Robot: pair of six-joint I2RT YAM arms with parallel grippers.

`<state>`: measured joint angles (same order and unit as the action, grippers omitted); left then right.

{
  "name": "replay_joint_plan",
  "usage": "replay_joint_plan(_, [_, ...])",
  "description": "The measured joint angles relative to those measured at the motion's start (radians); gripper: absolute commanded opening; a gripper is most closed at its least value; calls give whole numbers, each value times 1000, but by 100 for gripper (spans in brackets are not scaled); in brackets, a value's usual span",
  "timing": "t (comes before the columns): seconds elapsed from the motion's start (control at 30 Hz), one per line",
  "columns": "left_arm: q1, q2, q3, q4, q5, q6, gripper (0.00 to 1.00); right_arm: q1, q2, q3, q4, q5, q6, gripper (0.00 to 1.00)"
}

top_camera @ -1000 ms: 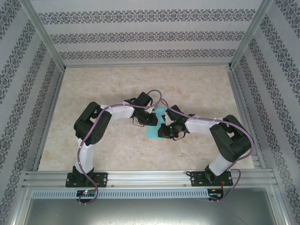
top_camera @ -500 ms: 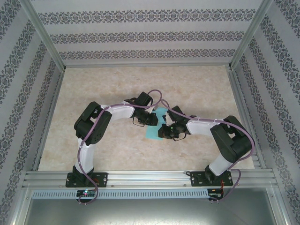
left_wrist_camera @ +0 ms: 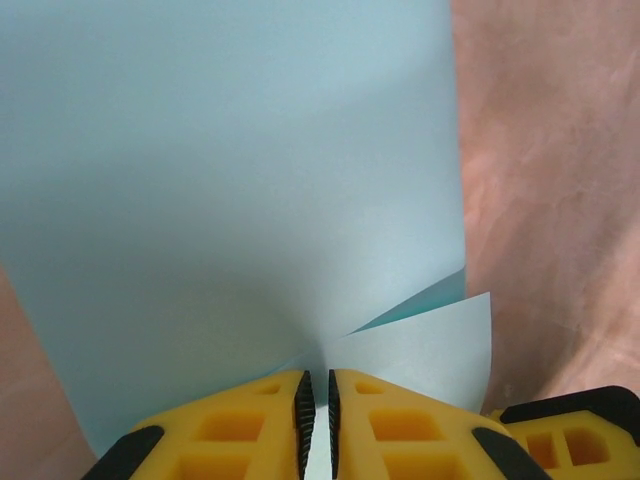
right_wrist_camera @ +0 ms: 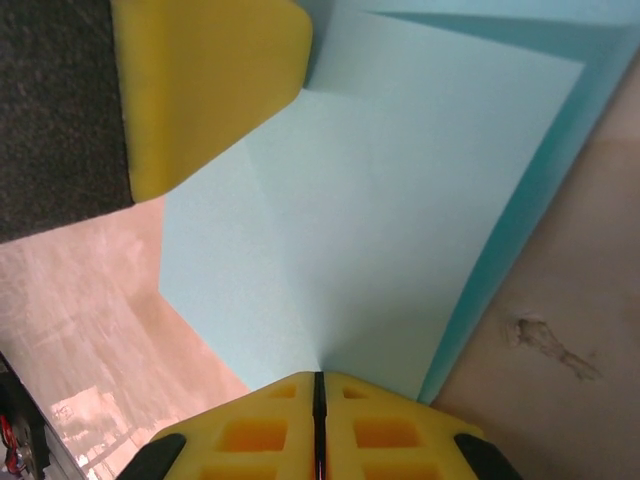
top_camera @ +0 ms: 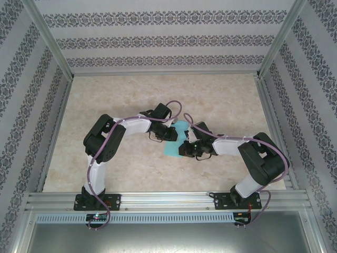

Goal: Fold a paper plane with a square sheet of paper (pick it up from the middle)
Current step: Fold the triangle a second time at the center of the table.

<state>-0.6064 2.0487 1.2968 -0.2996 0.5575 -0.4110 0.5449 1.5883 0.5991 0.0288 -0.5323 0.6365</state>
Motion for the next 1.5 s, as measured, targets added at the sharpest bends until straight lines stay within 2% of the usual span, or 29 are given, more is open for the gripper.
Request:
replay_joint_plan(0.4, [0,-19,2,-1,8,-43,19,0,-6,-26,39,-19,15,8])
replay_joint_plan(0.73, [-43,-139,-95,42,2,-159,20,0,-6,-20,15,-30,11,8])
replay_joint_plan(1.17, [-108,-112,-193,204,-36,-323,20,-2,-7,-17,-2,-36,11,7])
replay_joint_plan(1.5, [-112,-100,-183,203,-63,-322,20,-2,-11,-16,-15,-34,-7,7])
